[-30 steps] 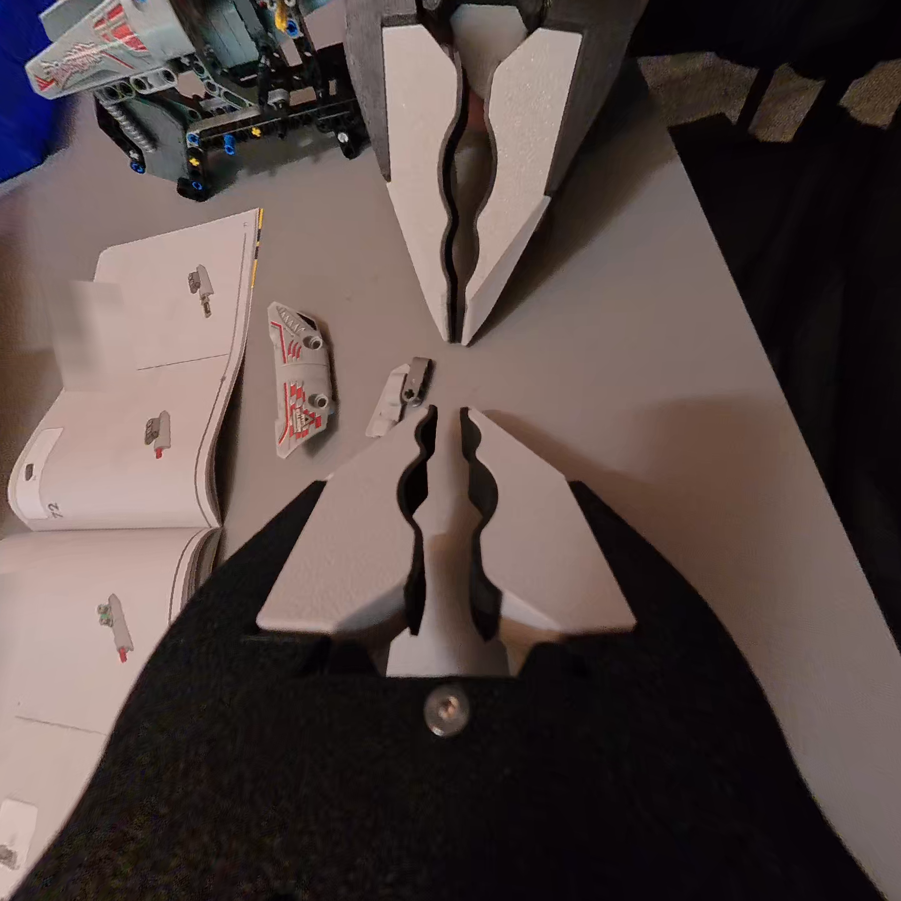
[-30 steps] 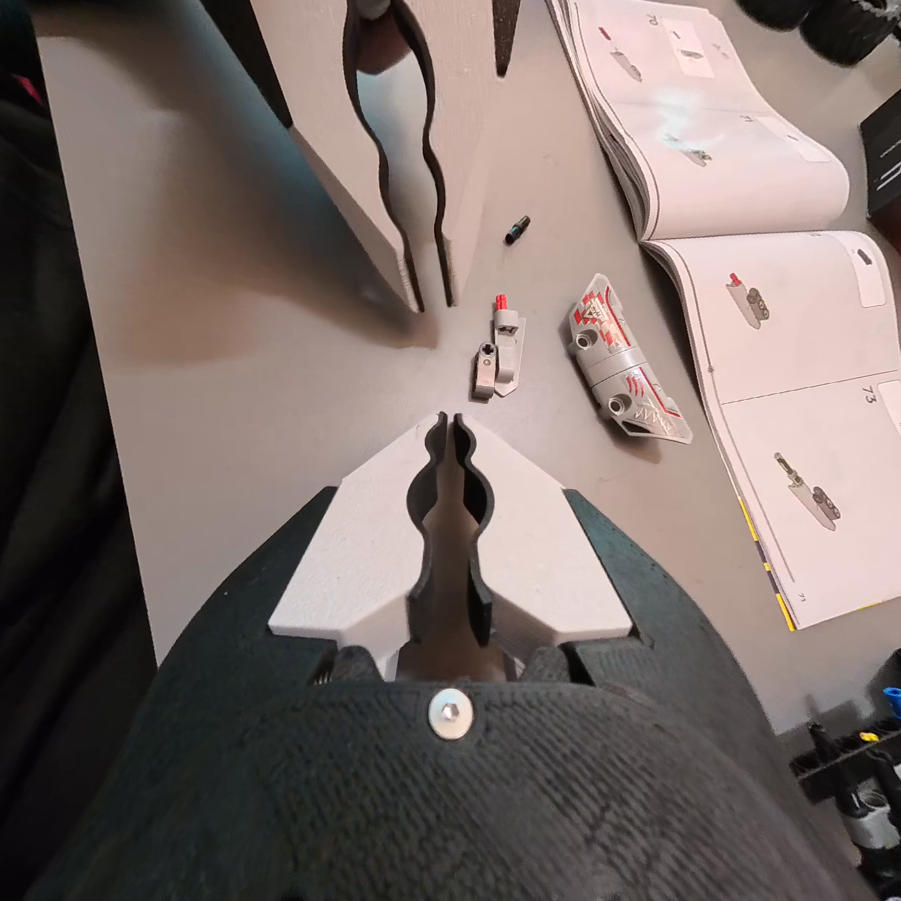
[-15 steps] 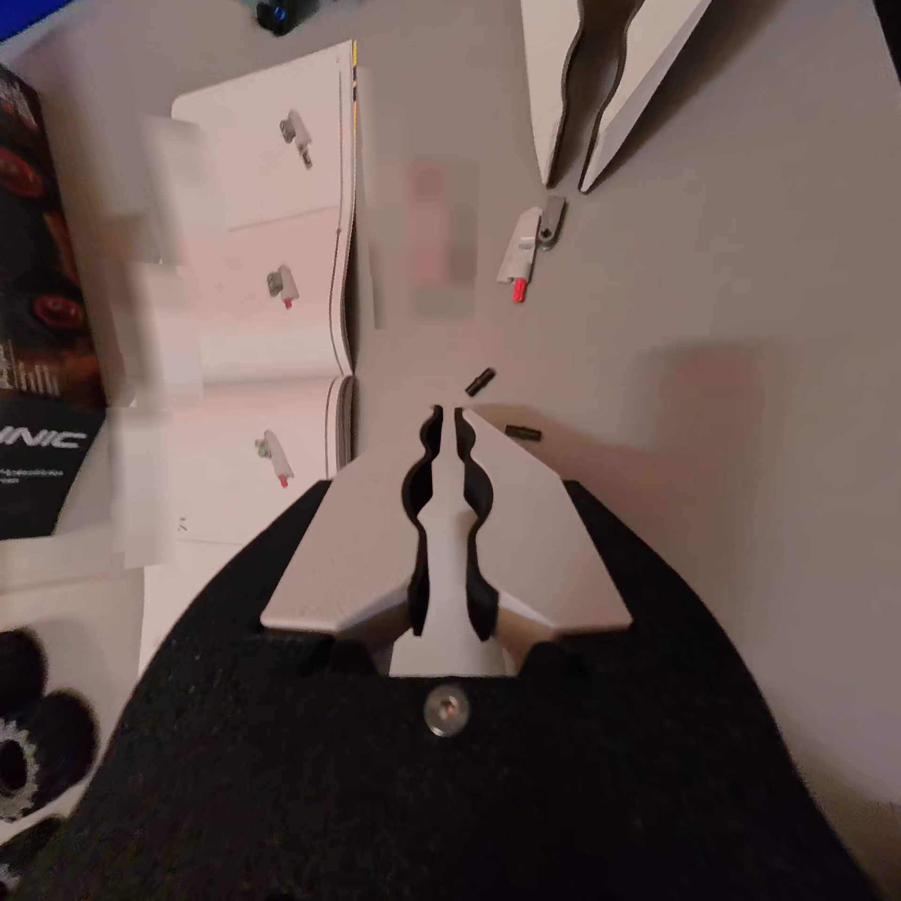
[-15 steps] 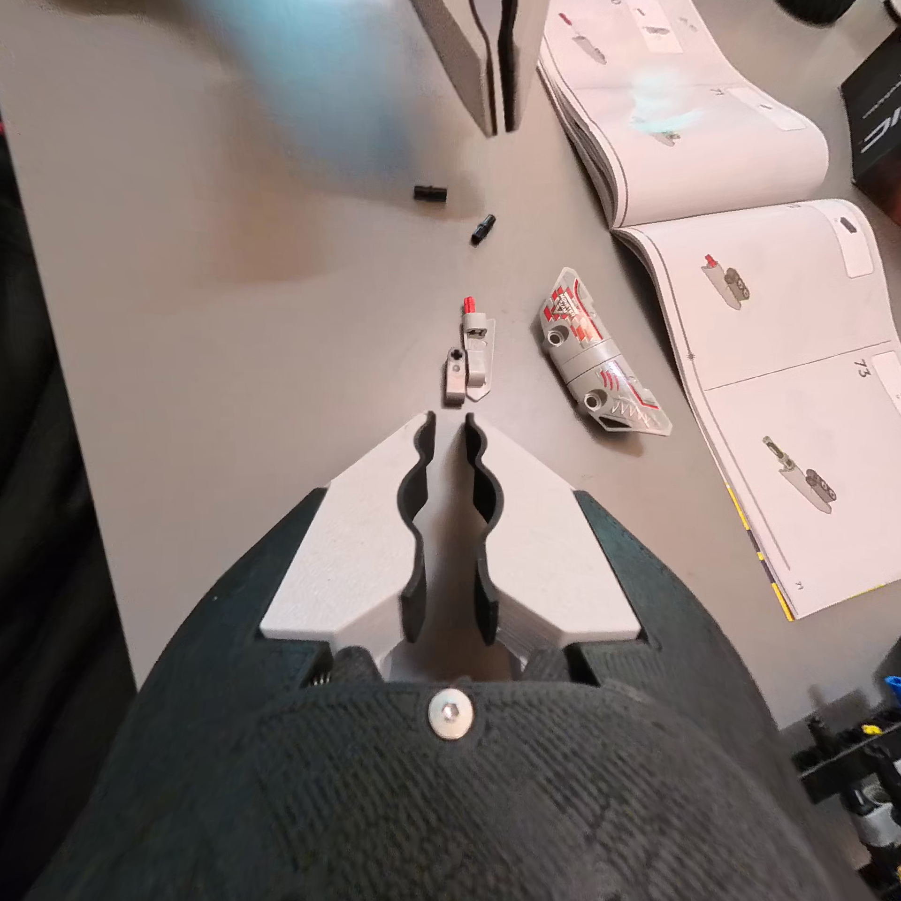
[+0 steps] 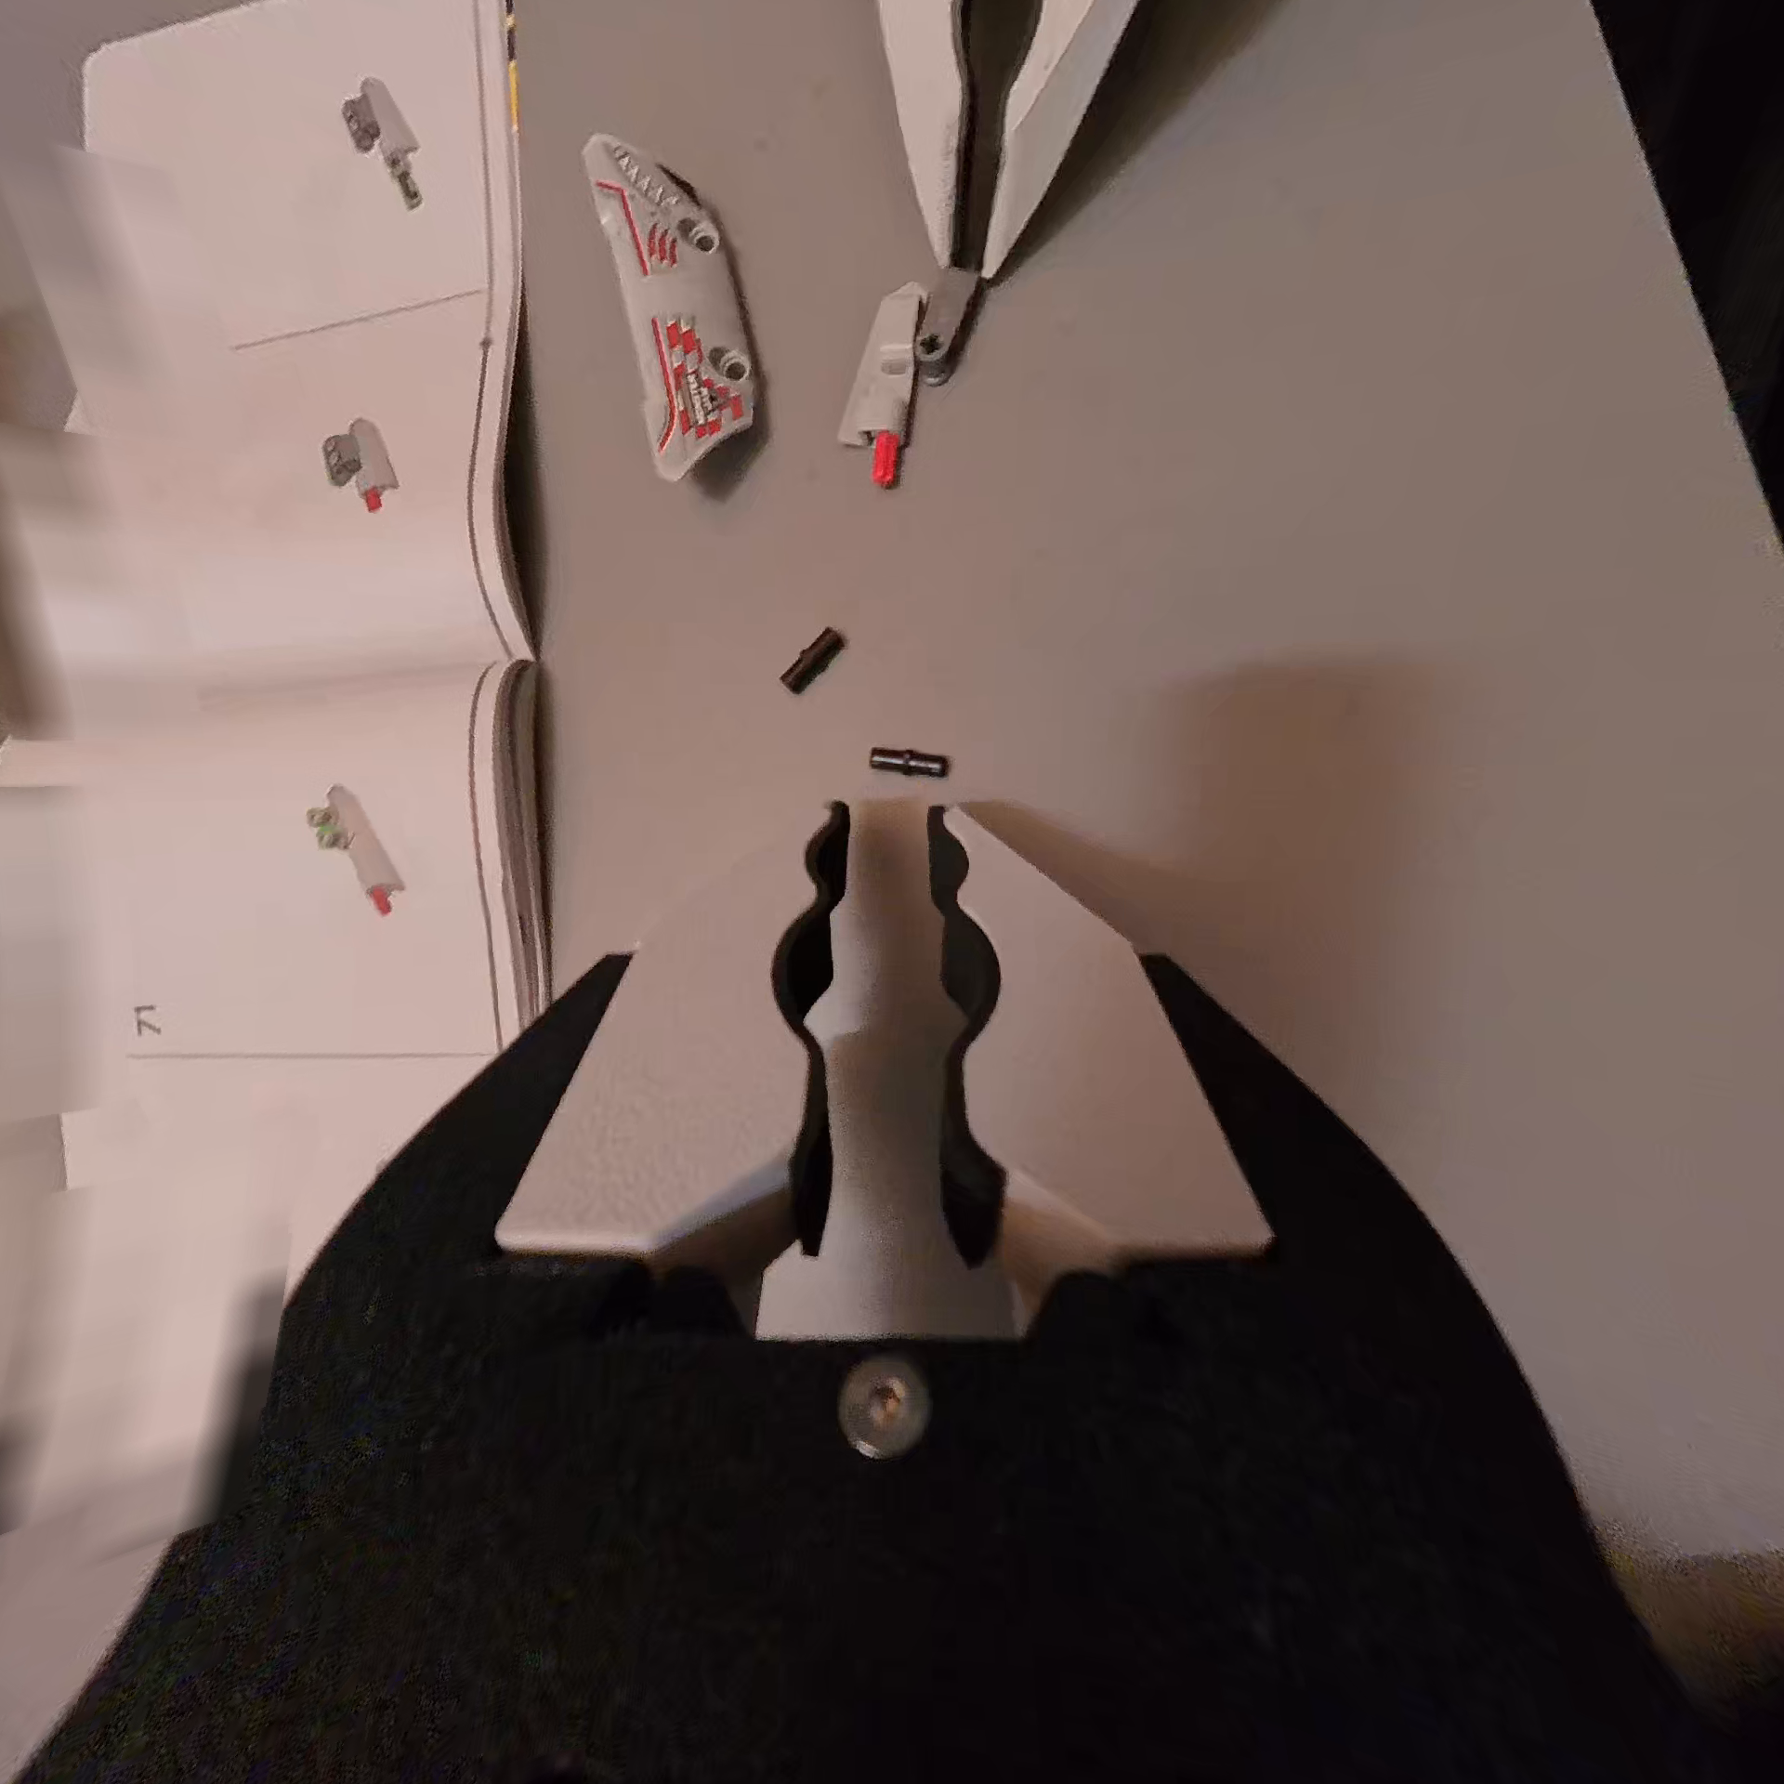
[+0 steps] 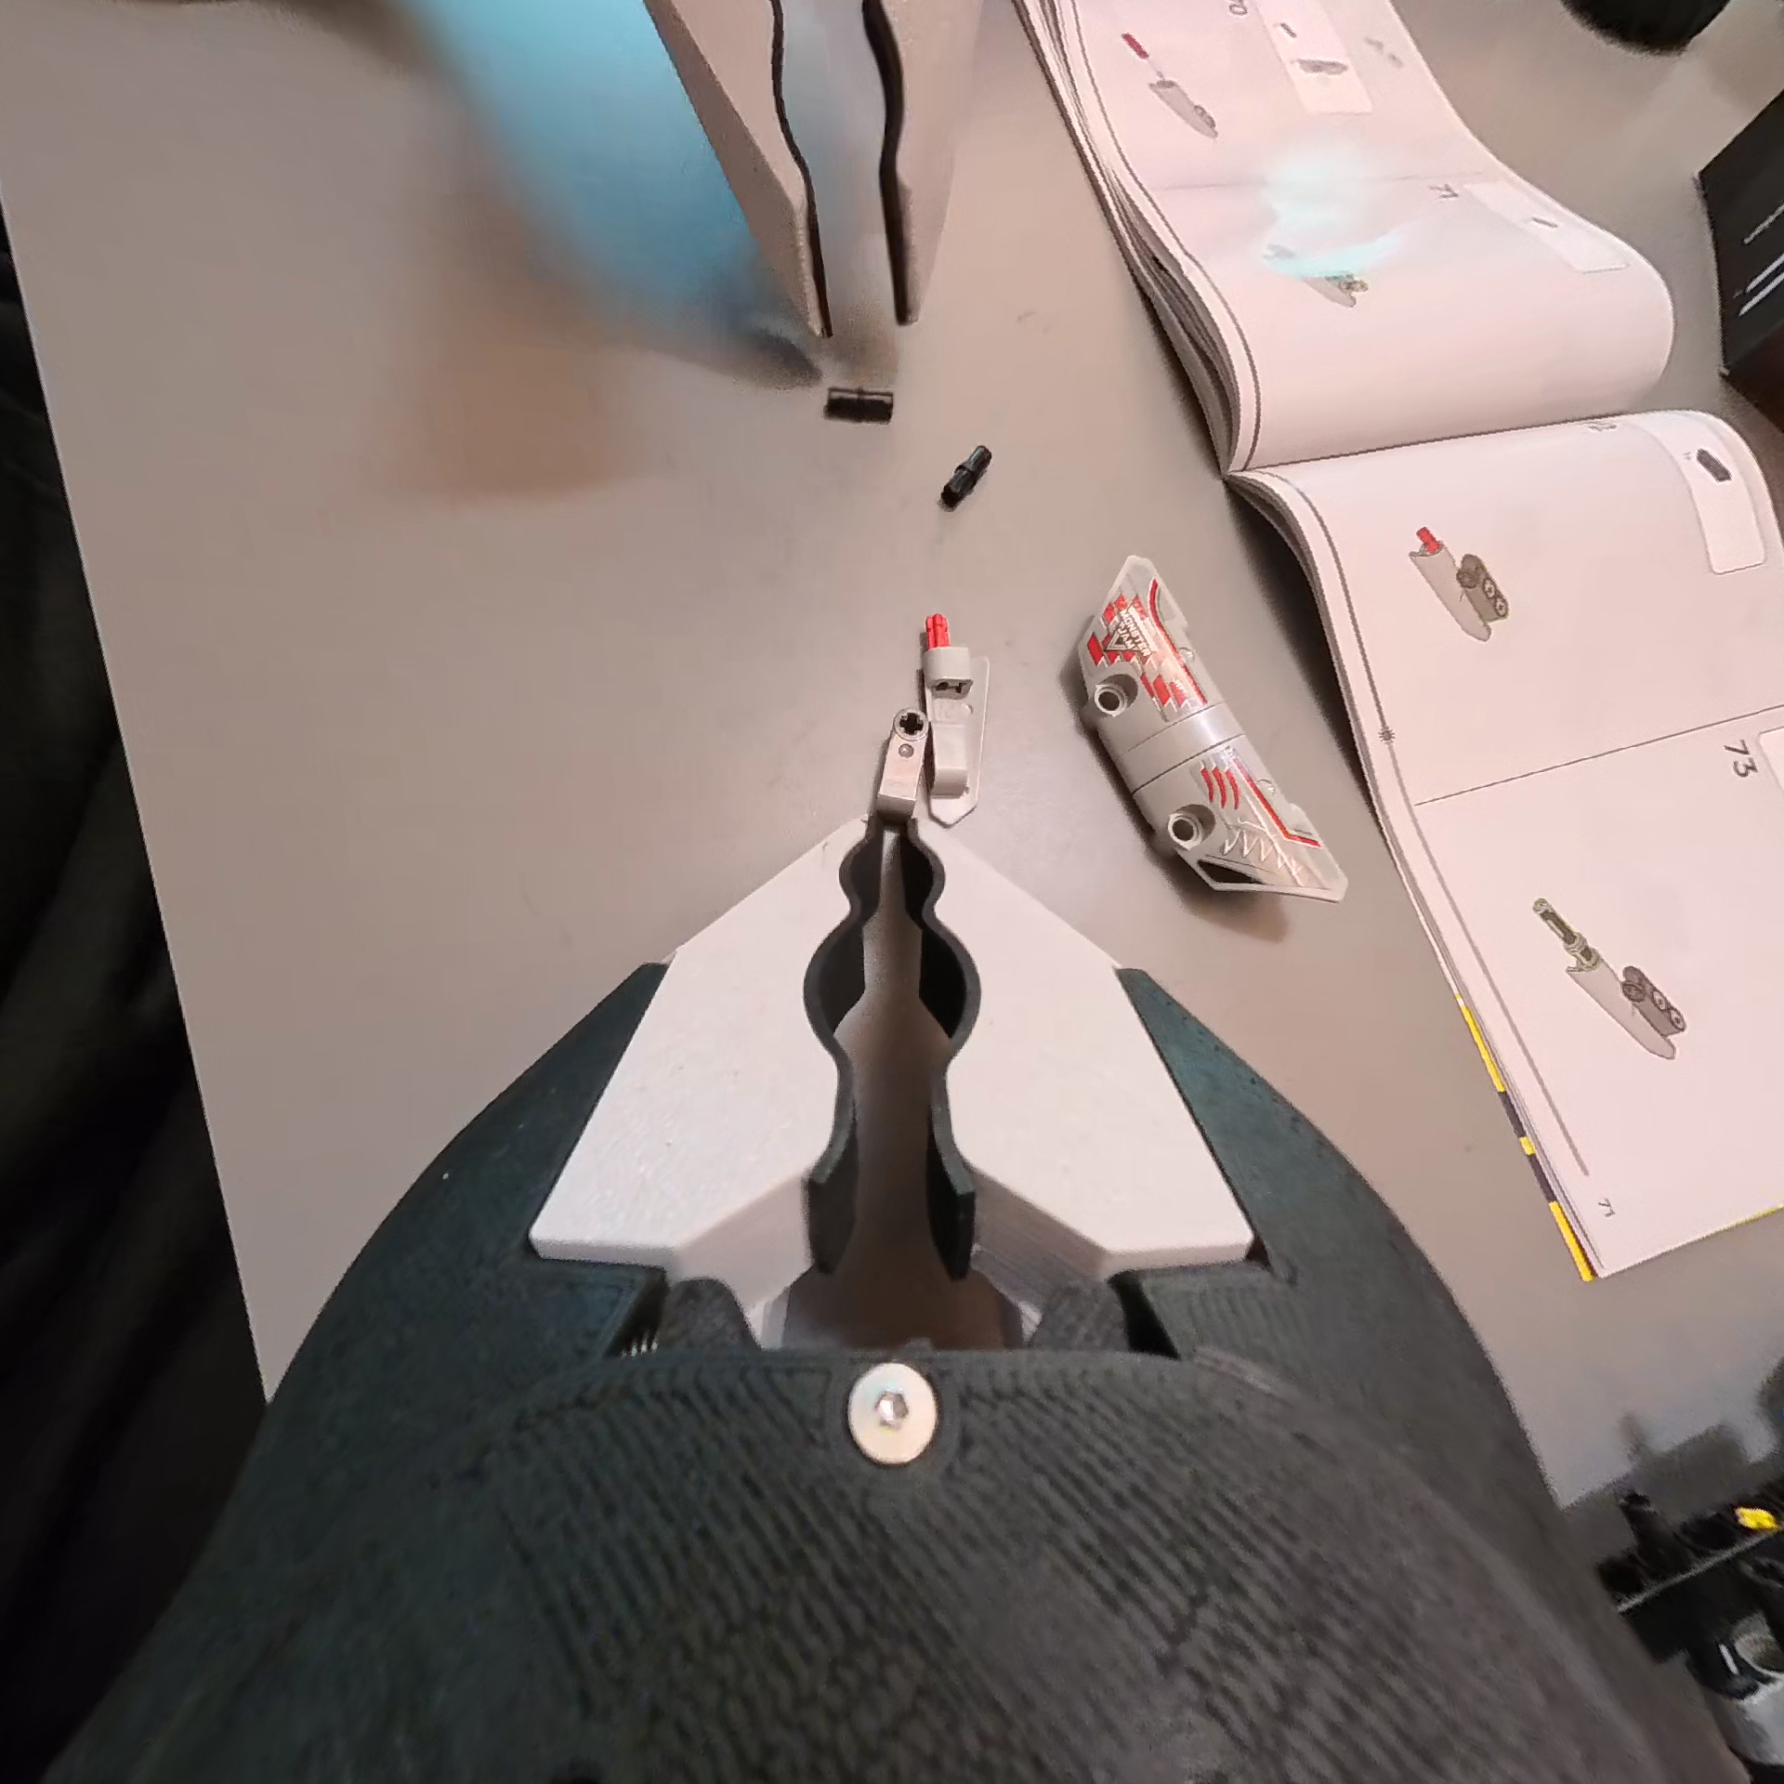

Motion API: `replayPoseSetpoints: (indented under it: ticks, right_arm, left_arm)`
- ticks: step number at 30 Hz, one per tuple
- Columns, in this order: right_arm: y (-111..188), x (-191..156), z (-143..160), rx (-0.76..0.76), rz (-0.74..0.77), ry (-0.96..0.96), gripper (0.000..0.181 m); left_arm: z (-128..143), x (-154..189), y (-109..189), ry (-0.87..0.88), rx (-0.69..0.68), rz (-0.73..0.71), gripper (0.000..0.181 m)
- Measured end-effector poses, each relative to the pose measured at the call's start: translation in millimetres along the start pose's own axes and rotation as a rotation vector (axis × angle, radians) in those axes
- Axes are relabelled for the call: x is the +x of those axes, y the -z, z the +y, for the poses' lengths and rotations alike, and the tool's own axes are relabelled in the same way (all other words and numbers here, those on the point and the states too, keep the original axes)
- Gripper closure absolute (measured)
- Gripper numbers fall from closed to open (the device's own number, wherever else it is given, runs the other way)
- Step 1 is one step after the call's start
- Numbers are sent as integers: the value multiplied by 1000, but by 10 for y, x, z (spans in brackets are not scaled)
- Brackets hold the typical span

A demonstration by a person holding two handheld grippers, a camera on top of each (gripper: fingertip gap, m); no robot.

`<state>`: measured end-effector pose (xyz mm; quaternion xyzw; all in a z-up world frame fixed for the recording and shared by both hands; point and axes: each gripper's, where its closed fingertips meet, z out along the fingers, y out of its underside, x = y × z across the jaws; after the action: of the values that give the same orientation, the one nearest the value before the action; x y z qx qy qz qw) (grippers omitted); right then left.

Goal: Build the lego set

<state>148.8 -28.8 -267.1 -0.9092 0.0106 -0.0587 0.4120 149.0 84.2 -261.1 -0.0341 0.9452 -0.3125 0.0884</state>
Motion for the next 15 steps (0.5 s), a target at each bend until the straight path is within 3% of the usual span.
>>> replayPoseSetpoints:
  ticks: [6,9,12,15]
  right_arm:
    - [1,28,-1,1,12,-13,174]
    - [5,62,-1,2,38,-15,168]
    - [4,66,-1,3,37,-9,168]
    - [3,42,-1,2,15,-10,171]
  left_arm:
    - [-94,18,-15,-8,35,-16,165]
    - [-306,-37,-54,-24,91,-73,166]
    - [-552,-12,-207,-63,113,-97,164]
    - [-617,-10,-432,-124,59,-108,160]
